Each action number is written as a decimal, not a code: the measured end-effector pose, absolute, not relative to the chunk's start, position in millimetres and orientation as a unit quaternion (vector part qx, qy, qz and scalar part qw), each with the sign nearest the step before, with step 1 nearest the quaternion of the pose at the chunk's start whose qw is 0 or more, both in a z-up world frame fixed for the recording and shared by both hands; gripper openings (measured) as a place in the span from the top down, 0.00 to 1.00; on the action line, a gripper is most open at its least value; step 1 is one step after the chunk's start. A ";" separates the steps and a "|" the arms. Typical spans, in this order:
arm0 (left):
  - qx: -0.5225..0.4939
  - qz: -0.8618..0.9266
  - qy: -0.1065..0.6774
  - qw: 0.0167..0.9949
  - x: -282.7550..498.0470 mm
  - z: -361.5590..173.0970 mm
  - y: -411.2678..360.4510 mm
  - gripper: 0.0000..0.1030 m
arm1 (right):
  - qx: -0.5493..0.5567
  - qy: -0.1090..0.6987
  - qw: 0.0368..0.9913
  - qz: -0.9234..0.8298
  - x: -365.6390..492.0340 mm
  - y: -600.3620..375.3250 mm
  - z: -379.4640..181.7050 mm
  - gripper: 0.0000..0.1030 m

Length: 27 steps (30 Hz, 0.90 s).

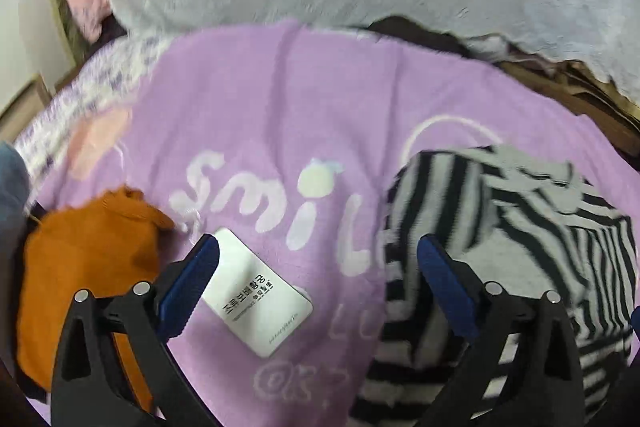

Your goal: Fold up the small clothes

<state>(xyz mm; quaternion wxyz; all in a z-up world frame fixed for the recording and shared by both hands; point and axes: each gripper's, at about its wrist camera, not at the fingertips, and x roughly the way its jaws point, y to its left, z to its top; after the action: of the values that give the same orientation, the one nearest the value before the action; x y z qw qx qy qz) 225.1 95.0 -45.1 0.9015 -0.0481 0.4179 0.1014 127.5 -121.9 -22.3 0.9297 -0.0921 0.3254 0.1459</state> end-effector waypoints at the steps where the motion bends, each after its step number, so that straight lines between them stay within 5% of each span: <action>1: -0.053 0.099 0.425 0.898 227.1 -52.7 96.0 0.06 | -0.124 0.322 0.927 0.144 130.6 -108.2 -23.9 0.45; 11: -0.007 0.099 0.463 0.881 242.2 -82.4 97.3 0.06 | -0.328 0.296 0.885 0.145 161.4 -5.4 -55.3 0.48; 13: -0.013 0.096 0.463 0.881 240.5 -82.3 100.1 0.06 | -0.328 0.296 0.887 0.136 165.1 -1.9 -56.4 0.61; 14: -0.014 0.095 0.463 0.881 238.9 -82.0 99.8 0.06 | -0.321 0.298 0.889 0.132 166.6 -3.4 -54.7 0.79; 15: -0.015 0.095 0.463 0.881 239.2 -81.4 99.0 0.06 | -0.301 0.304 0.895 0.128 169.3 -8.9 -50.0 0.92; 27: -0.061 0.074 0.425 0.900 228.6 -50.5 93.8 0.06 | 0.129 0.336 0.930 0.072 165.1 -201.3 -7.5 0.93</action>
<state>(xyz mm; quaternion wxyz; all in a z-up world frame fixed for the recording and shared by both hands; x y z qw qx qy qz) 228.6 93.8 -50.5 0.9000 -0.0607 0.4254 0.0738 165.1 -201.3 -7.5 0.9303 0.1293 0.3357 0.0721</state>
